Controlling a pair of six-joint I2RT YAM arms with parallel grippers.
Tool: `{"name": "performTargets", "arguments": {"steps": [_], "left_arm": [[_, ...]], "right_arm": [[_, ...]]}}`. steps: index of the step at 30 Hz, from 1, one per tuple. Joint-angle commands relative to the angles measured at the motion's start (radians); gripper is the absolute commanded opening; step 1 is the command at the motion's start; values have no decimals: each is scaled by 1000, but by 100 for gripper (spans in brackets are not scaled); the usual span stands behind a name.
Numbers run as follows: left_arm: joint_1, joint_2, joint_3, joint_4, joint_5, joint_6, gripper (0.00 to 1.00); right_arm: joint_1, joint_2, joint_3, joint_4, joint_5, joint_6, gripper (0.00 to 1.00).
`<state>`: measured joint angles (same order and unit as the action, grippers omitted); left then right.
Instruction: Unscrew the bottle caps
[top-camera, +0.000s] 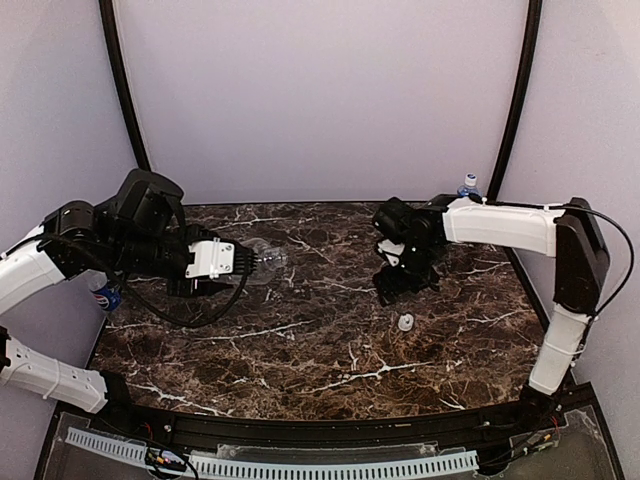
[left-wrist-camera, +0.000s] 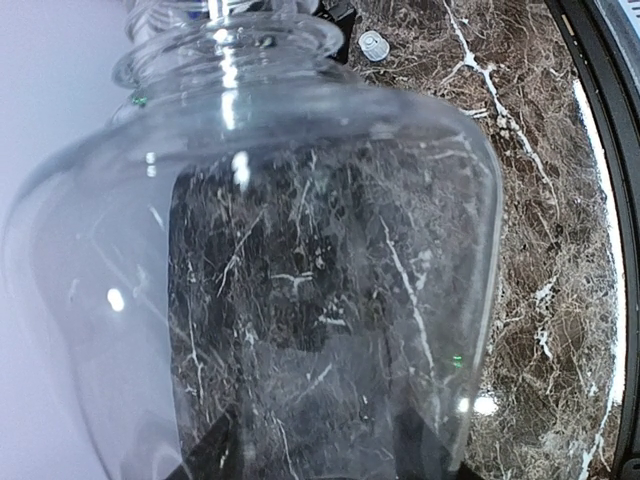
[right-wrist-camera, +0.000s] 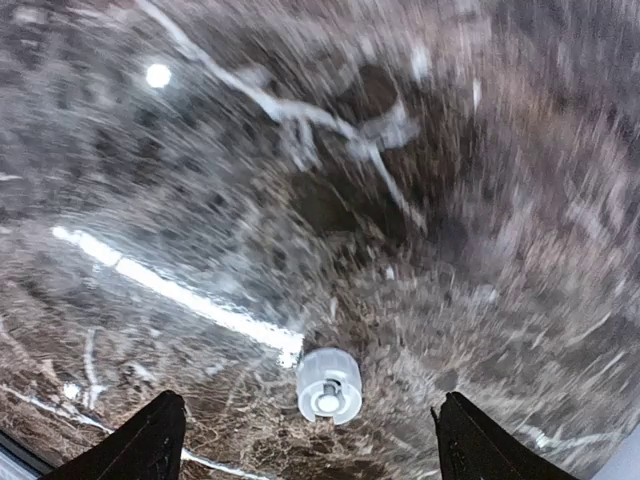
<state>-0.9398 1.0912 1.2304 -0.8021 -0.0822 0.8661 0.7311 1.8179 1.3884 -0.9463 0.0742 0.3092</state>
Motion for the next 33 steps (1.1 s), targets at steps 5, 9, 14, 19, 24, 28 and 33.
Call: {"name": "performTargets", "arguments": {"steps": [5,9,14,19,24,28,33], "left_arm": [[6,1,102,-21,96,-39,38],[6,15,133,-49,140,-40,38],[6,16,136,-62,149,-40,38],[7,16,134,-61,152,-40,38],[7,16,131,-61,153,-38,38],[6,16,127,-59,156,-38,38],[7,21,133,-54,154,-41,38]], "right_arm": [[379,-418,-102,705,-204,-525,83],[404,-500,-361,1405,-448,-440,79],[424,-404,-296,1495,-439,-419,74],[434,-349,-262,1543,-435,-412,62],[435,-348,-270,1584,-455,-406,52],[435,-355,-271,1572,-441,-412,38],[436,-352,-262,1515,-430,-414,19]]}}
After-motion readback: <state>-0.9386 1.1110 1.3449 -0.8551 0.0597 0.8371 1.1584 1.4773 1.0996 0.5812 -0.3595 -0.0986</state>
